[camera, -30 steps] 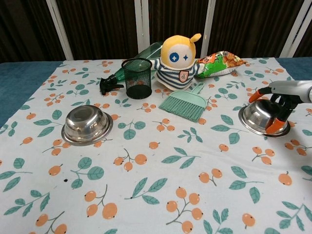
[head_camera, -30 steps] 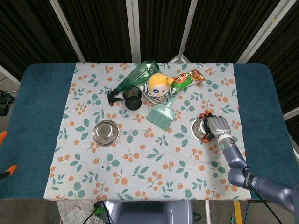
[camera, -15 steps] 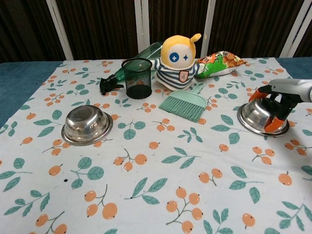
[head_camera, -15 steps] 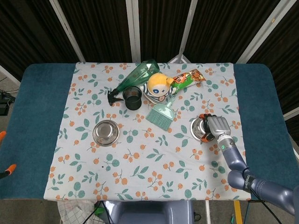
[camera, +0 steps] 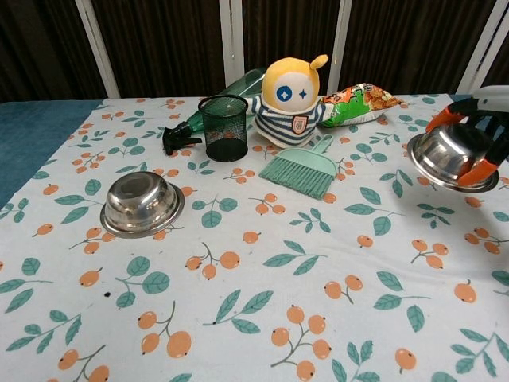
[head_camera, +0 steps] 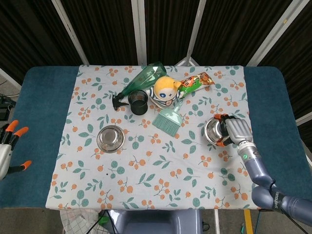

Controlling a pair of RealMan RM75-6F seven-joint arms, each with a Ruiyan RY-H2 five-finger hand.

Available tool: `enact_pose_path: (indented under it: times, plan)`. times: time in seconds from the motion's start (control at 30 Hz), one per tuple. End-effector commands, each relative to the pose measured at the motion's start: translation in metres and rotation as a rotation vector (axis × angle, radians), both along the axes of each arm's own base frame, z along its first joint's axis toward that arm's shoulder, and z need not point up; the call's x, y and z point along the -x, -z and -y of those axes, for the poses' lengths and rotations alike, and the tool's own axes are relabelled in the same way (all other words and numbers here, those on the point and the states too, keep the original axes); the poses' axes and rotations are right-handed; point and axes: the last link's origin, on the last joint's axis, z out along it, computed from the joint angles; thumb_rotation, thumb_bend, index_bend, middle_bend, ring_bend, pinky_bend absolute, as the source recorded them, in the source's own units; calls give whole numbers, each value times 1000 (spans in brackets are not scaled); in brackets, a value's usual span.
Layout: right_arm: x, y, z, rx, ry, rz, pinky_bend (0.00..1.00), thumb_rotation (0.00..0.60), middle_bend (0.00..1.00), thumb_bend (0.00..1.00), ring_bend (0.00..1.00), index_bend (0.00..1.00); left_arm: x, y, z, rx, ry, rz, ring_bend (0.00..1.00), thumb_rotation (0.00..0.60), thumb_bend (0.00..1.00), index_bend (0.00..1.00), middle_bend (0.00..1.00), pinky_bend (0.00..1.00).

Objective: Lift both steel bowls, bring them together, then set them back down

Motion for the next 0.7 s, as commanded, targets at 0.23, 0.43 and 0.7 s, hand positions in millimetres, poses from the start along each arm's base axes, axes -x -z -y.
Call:
enact_pose_path:
  times: [0.23, 0.43, 0.7]
  plan:
    - [3, -38, -14, 60, -16, 7, 328, 600, 260, 65, 375, 320, -43, 45, -75, 218, -33, 50, 0, 600, 101, 171, 0, 50]
    - [10, -49, -16, 73, -12, -6, 329, 600, 260, 64, 375, 320, -67, 87, -105, 318, -41, 83, 0, 600, 77, 152, 0, 26]
    - [21, -56, -12, 89, 11, -17, 328, 600, 260, 64, 375, 320, -96, 130, -127, 376, -63, 108, 0, 600, 121, 133, 0, 116]
